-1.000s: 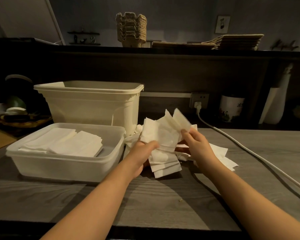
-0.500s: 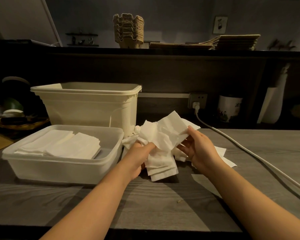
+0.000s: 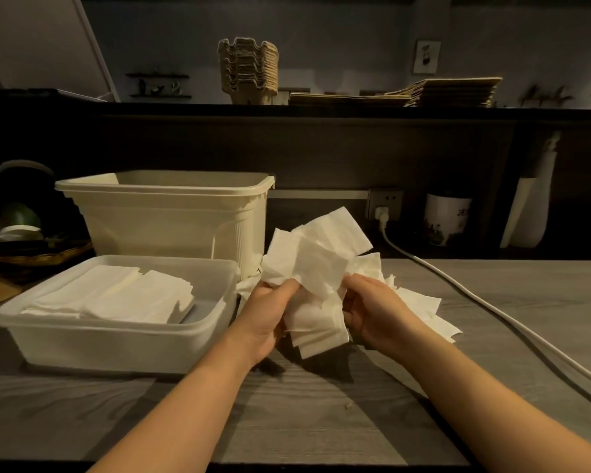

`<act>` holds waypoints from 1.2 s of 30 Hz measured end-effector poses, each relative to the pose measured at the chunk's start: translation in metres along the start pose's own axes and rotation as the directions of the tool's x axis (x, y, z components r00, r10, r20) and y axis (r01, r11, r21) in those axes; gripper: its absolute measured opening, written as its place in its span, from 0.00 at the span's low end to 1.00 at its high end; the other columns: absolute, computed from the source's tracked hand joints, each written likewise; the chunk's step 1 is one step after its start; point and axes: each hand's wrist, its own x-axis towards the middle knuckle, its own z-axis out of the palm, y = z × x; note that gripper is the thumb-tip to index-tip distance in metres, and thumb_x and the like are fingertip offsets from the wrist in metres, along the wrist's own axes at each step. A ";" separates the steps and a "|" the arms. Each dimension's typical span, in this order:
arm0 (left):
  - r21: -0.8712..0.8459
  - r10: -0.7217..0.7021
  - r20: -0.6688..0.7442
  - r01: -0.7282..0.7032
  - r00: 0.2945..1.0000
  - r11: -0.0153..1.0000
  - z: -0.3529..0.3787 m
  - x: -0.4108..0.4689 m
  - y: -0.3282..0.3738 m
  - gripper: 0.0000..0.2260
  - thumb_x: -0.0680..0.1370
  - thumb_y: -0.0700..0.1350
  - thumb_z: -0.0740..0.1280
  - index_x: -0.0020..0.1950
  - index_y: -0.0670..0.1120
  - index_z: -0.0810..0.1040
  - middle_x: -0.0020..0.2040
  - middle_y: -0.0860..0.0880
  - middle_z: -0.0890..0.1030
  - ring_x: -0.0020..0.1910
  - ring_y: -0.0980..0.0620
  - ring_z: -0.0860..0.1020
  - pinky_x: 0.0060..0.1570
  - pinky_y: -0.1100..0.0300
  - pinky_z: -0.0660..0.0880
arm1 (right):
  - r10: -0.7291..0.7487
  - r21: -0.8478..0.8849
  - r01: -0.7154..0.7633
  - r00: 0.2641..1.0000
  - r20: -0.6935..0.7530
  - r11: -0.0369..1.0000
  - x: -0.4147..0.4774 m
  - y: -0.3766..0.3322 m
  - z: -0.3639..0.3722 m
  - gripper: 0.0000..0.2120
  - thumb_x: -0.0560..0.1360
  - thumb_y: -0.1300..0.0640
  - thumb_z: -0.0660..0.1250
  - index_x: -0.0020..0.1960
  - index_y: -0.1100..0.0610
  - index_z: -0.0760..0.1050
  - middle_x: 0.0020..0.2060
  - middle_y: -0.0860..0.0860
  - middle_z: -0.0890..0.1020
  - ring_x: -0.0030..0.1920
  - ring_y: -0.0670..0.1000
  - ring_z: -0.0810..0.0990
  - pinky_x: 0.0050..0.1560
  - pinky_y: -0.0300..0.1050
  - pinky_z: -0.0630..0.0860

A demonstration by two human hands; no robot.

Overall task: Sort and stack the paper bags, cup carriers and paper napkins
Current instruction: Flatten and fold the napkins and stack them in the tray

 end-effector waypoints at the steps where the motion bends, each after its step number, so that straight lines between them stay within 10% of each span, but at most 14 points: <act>1: 0.047 0.005 0.003 -0.005 1.000 0.999 0.000 0.000 -0.001 0.08 0.77 0.40 0.64 0.55 0.49 0.77 0.51 0.48 0.81 0.53 0.49 0.77 0.47 0.58 0.75 | -0.004 0.059 0.003 1.000 0.004 0.998 0.001 0.000 0.000 0.08 0.79 0.60 0.59 0.53 0.60 0.75 0.42 0.56 0.84 0.40 0.51 0.83 0.42 0.45 0.82; 10: 0.134 0.004 0.020 -0.006 1.000 0.991 0.000 0.003 -0.006 0.11 0.78 0.38 0.63 0.58 0.49 0.75 0.55 0.48 0.79 0.56 0.49 0.76 0.49 0.59 0.74 | -0.019 0.126 0.021 1.000 -0.021 0.992 0.003 0.003 0.000 0.07 0.78 0.60 0.61 0.50 0.59 0.77 0.42 0.55 0.84 0.48 0.55 0.81 0.59 0.54 0.74; 16: 0.150 -0.042 0.060 0.032 0.997 0.988 0.000 0.004 -0.008 0.11 0.77 0.39 0.64 0.59 0.49 0.74 0.58 0.46 0.78 0.59 0.47 0.75 0.58 0.53 0.73 | 0.030 0.071 -0.028 0.999 -0.031 0.997 0.005 0.006 -0.003 0.08 0.78 0.60 0.62 0.55 0.60 0.76 0.44 0.55 0.84 0.43 0.55 0.83 0.43 0.50 0.81; 22: 0.135 -0.006 0.001 0.006 1.000 0.991 -0.001 0.006 -0.010 0.13 0.77 0.38 0.63 0.62 0.46 0.74 0.57 0.46 0.79 0.58 0.46 0.76 0.56 0.54 0.74 | 0.053 0.356 -0.048 0.999 -0.003 0.933 0.003 0.003 -0.005 0.12 0.82 0.56 0.54 0.58 0.58 0.72 0.53 0.58 0.82 0.50 0.57 0.82 0.46 0.55 0.79; 29: 0.169 -0.014 0.043 0.007 0.999 0.986 0.003 0.003 -0.008 0.12 0.77 0.36 0.63 0.56 0.50 0.73 0.56 0.48 0.78 0.57 0.49 0.75 0.58 0.54 0.74 | 0.058 0.322 -0.070 0.997 0.045 0.944 0.000 0.003 -0.005 0.21 0.80 0.41 0.50 0.57 0.55 0.73 0.49 0.55 0.82 0.48 0.55 0.81 0.43 0.53 0.76; 36: 0.220 -0.055 0.076 0.037 0.996 0.975 0.003 0.002 -0.009 0.12 0.77 0.36 0.64 0.57 0.50 0.72 0.57 0.49 0.77 0.58 0.49 0.75 0.59 0.55 0.73 | 0.055 0.371 -0.045 0.998 -0.016 0.927 0.001 0.003 -0.004 0.12 0.80 0.49 0.56 0.55 0.54 0.73 0.54 0.57 0.81 0.55 0.59 0.79 0.50 0.58 0.75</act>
